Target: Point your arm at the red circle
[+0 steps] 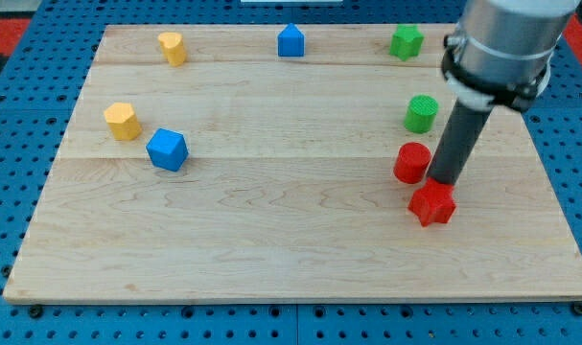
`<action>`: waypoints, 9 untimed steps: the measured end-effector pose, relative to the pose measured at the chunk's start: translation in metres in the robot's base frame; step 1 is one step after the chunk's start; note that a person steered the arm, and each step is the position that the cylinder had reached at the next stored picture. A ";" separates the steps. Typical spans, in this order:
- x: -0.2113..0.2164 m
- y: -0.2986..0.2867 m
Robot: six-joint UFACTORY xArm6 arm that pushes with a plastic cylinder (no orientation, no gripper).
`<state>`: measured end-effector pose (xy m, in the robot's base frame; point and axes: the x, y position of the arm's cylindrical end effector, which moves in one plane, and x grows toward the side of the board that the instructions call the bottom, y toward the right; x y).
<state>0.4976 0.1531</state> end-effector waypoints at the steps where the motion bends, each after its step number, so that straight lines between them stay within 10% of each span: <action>1: 0.023 -0.031; 3: 0.035 0.081; 9: -0.011 0.069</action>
<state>0.4866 0.2223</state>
